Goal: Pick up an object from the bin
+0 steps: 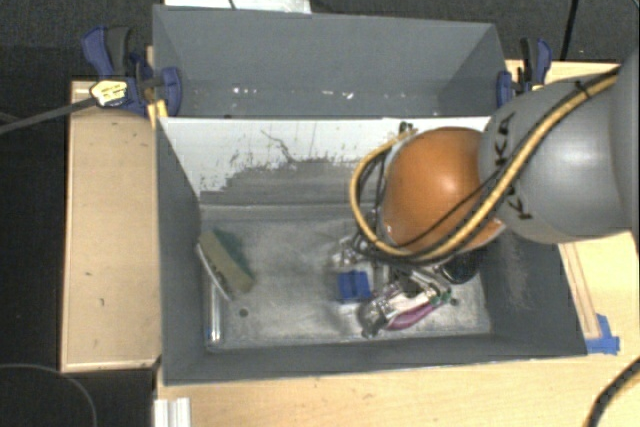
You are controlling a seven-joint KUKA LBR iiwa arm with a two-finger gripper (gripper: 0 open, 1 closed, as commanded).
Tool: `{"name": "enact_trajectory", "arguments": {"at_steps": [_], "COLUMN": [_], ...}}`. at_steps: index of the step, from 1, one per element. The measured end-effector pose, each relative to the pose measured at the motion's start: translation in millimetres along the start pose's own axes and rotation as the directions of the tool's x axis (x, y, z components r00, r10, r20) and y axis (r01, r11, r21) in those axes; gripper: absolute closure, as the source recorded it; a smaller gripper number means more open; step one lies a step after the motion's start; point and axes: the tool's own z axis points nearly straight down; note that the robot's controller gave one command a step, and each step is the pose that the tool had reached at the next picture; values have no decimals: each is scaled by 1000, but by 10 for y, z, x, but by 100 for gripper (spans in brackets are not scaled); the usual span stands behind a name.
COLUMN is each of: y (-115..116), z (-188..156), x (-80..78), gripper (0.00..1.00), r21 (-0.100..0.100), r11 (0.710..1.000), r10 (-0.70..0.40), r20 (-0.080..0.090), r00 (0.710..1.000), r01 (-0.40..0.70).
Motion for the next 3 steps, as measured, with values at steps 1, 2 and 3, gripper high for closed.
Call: {"name": "enact_trajectory", "arguments": {"at_steps": [1, 2, 3], "y": [-476, -203, -199], "z": [363, 359, 346], "x": [-389, -101, -98], "gripper": [0, 0, 100], "r21": [1, 8, 5], "r11": [945, 812, 815], "r10": [-327, -584, -580], "r20": [7, 9, 6], "r00": [945, 812, 815], "r01": [327, 584, 580]}}
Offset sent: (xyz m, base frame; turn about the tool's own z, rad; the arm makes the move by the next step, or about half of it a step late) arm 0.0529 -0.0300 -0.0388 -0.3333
